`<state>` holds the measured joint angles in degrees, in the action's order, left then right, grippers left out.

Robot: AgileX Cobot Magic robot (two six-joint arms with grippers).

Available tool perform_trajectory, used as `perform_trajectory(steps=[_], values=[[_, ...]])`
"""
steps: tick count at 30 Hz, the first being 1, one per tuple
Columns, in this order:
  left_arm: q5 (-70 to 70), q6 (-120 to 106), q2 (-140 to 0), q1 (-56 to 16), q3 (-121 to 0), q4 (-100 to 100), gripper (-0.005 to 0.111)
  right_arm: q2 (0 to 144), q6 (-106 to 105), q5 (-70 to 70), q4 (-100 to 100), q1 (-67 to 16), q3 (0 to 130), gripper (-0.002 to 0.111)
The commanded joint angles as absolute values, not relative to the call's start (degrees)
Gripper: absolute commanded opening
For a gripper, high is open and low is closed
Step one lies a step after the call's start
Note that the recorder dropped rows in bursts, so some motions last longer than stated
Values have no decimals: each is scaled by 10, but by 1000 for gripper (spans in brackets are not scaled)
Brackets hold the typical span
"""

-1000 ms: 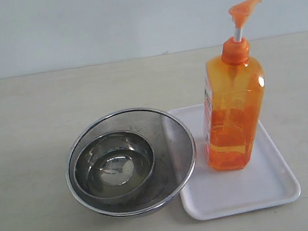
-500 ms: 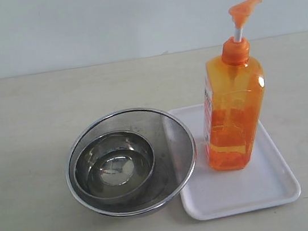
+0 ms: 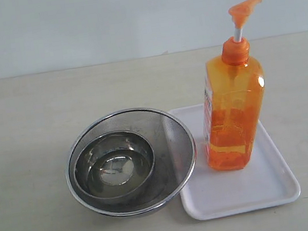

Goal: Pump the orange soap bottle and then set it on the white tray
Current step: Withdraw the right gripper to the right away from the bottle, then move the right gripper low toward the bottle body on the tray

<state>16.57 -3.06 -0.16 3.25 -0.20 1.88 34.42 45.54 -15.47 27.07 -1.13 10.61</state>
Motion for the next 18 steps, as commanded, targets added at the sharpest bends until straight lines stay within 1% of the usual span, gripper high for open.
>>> perform_trajectory(steps=[1, 3, 5, 6, 7, 8, 11, 14, 16, 17, 18], values=[[163, -26, 0, 34, 0, 20, 5, 340, 299, -123, 131, -18, 104, 48], [163, -26, 0, 34, 0, 20, 5, 340, 242, -112, 76, -35, 104, 48], [163, -26, 0, 34, 0, 20, 5, 340, 141, -103, -5, -72, 104, 48], [163, -26, 0, 34, 0, 20, 5, 340, 56, -97, -81, -104, 104, 48], [163, -26, 0, 34, 0, 20, 5, 340, 18, -97, -122, -123, 104, 48], [163, -26, 0, 34, 0, 20, 5, 340, -34, -100, -171, -160, 104, 48], [163, -26, 0, 34, 0, 20, 5, 340, -70, -123, -183, -202, 100, 48], [163, -26, 0, 34, 0, 20, 5, 340, -71, -175, -183, -231, 78, 48], [163, -26, 0, 34, 0, 20, 5, 340, -58, -237, -169, -252, 42, 48], [163, -26, 0, 34, 0, 20, 5, 340, -34, -285, -136, -265, 16, 48], [163, -26, 0, 34, 0, 20, 5, 340, -15, -304, -112, -270, 4, 49]])
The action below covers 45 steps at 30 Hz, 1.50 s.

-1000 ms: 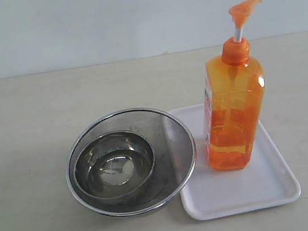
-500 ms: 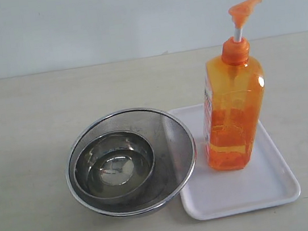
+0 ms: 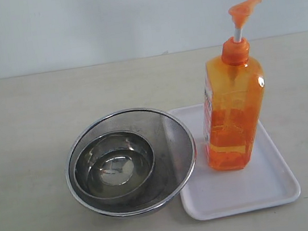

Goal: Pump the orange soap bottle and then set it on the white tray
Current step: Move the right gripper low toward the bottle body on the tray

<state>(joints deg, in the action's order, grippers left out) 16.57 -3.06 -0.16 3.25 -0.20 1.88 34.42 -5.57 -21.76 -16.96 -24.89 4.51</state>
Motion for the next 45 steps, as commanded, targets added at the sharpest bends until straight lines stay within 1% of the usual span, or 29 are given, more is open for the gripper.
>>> perform_trajectory(steps=[1, 2, 3, 4, 5, 6, 9, 13, 19, 25, 38, 45], values=[[163, -26, 0, 34, 0, 20, 5, 340, 18, -339, -74, -281, 0, 53], [163, -26, 0, 34, 0, 20, 5, 340, 18, -343, -72, -285, 0, 56], [163, -26, 0, 34, 0, 20, 5, 340, 11, -345, -77, -293, 0, 62], [163, -26, 0, 34, 0, 20, 5, 340, 9, -345, -85, -294, 0, 66], [163, -26, 0, 34, 0, 20, 5, 341, -8, -339, -118, -300, 0, 75], [163, -26, 0, 34, 0, 20, 5, 351, -16, -337, -134, -304, 0, 77], [163, -26, 0, 34, 0, 20, 5, 383, -19, -306, -137, -305, 10, 77], [163, -26, 0, 34, 0, 20, 5, 433, -20, -195, -125, -309, 85, 77], [163, -26, 0, 34, 0, 20, 5, 496, -80, -221, -198, -381, 113, 77], [163, -26, 0, 34, 0, 20, 5, 504, -85, -229, -207, -426, 108, 77], [163, -26, 0, 34, 0, 20, 5, 504, -89, -135, -206, -429, 107, 77], [163, -26, 0, 34, 0, 20, 5, 504, -81, -134, -206, -429, 107, 77]])
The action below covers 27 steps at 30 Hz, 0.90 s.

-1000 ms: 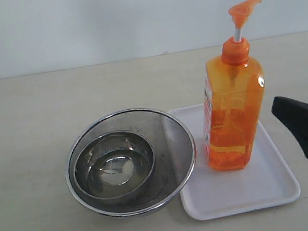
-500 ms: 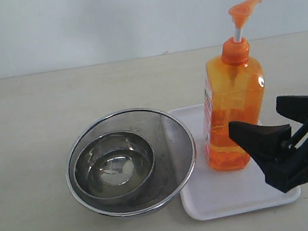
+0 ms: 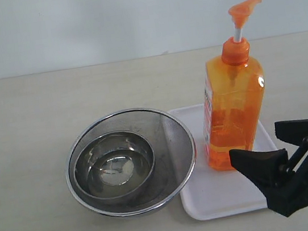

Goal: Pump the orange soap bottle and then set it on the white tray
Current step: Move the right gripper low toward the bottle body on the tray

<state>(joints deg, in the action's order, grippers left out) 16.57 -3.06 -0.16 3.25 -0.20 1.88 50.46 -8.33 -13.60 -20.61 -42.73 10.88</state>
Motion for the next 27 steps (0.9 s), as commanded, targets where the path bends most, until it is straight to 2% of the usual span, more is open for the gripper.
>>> perform_trajectory(steps=[1, 27], values=[[163, -26, 0, 34, 0, 20, 5, 504, -81, -134, -206, -429, 107, 77], [163, -26, 0, 34, 0, 20, 5, 504, -74, -182, -207, -429, 107, 77]])
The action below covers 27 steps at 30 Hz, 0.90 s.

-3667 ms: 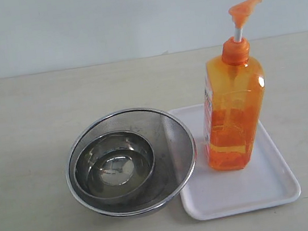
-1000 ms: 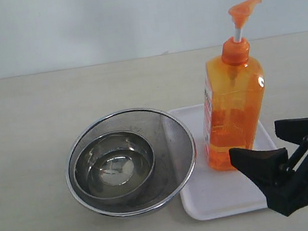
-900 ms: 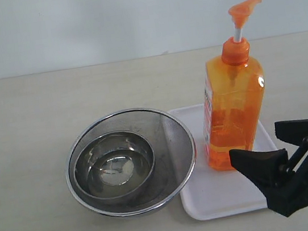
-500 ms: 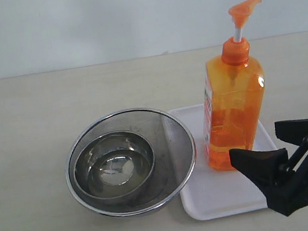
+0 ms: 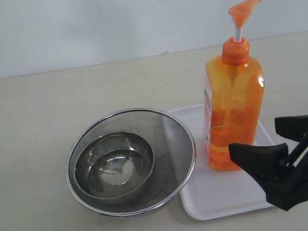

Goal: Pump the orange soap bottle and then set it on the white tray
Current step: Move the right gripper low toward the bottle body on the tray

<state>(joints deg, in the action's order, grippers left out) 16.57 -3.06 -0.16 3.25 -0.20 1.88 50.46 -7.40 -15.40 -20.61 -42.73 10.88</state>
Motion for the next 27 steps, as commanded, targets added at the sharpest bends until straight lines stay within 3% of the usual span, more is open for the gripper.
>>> perform_trajectory(steps=[1, 27], values=[[163, -26, 0, 34, 0, 20, 5, 504, -74, -187, -207, -429, 107, 77], [163, -26, 0, 34, 0, 20, 5, 573, -97, -325, -206, -429, 107, 77]])
